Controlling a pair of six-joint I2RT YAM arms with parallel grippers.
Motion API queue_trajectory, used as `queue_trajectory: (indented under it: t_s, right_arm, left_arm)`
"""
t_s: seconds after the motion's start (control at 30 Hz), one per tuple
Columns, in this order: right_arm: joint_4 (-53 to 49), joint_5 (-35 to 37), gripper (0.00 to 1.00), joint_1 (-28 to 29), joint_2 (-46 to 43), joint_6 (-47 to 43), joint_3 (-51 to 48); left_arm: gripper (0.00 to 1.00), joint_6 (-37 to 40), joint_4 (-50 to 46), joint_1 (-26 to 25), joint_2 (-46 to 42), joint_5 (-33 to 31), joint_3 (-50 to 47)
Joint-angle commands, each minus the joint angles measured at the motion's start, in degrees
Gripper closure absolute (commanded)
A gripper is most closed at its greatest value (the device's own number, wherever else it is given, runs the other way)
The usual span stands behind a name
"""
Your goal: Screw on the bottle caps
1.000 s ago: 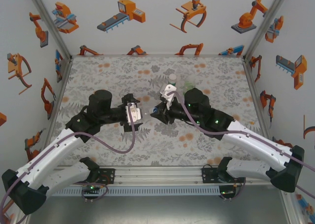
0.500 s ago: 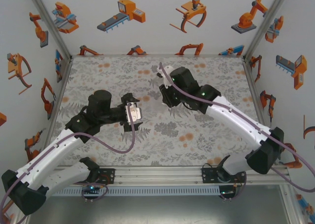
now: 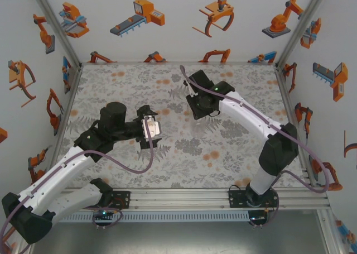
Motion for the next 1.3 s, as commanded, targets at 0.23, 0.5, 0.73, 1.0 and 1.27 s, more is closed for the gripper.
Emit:
queue_trajectory:
  t_s: [0.23,0.5,0.73,1.0,1.27]
  right_arm:
    - [-1.5,0.5,0.91,-0.2,0.4,1.0,1.7]
    - [-1.5,0.2,0.67,-0.2,-1.2,1.0,1.4]
    - [-1.8,1.0,0.58,-0.2,-3.0,0.8,1.7]
    - [-2.9,2.8,0.53,-0.2,-4.4,0.3,3.3]
    - [-4.1,6.8,0.35,-1.5,-8.3,-2.5,5.5]
  left_arm:
    - [0.13,-0.9,0.1,0.1,-0.7,-0.3,0.2]
    - [0.13,-0.9,0.1,0.0,-0.7,-0.5,0.1]
    - [0.12,-0.8,0.0,0.1,-0.6,-0.6,0.2]
    - [0.12,-1.0,0.4,0.0,-0.6,-1.2,0.0]
    - [0.03,-5.4,4.4,0.1,-0.3,-7.3,-0.8]
